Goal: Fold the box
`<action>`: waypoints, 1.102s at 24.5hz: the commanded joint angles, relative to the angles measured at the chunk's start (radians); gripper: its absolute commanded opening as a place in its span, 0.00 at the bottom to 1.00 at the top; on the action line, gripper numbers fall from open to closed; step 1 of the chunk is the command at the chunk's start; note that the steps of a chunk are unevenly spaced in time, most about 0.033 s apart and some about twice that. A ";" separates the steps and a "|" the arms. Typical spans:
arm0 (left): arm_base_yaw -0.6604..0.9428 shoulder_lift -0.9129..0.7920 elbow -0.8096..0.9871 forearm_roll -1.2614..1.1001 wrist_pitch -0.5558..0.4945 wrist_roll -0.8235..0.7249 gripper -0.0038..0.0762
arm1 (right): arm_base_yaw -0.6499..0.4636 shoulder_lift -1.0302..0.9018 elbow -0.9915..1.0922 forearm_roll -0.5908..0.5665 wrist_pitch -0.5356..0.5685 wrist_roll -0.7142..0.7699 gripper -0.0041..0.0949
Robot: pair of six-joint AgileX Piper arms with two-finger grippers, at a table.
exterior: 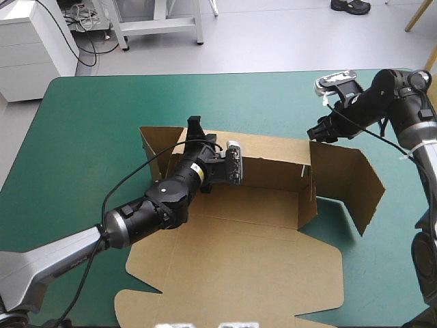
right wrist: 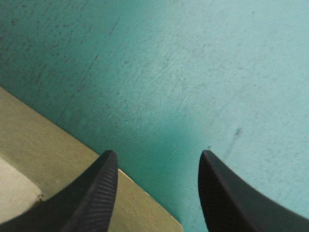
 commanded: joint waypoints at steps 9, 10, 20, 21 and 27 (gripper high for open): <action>0.000 -0.026 -0.038 0.028 -0.005 -0.011 0.04 | -0.004 -0.206 0.178 -0.008 -0.031 -0.057 0.51; 0.000 -0.026 -0.038 0.030 -0.005 -0.011 0.04 | -0.004 -0.227 0.200 -0.004 -0.031 -0.068 0.51; 0.000 -0.026 -0.038 -0.061 -0.010 0.039 0.04 | -0.004 -0.497 0.522 0.204 -0.047 -0.237 0.51; 0.000 -0.026 -0.038 -0.069 -0.010 0.041 0.04 | -0.004 -0.508 0.534 0.217 -0.060 -0.241 0.51; -0.021 -0.026 -0.038 -0.096 -0.003 0.067 0.04 | -0.002 -0.516 0.588 0.289 -0.115 -0.241 0.51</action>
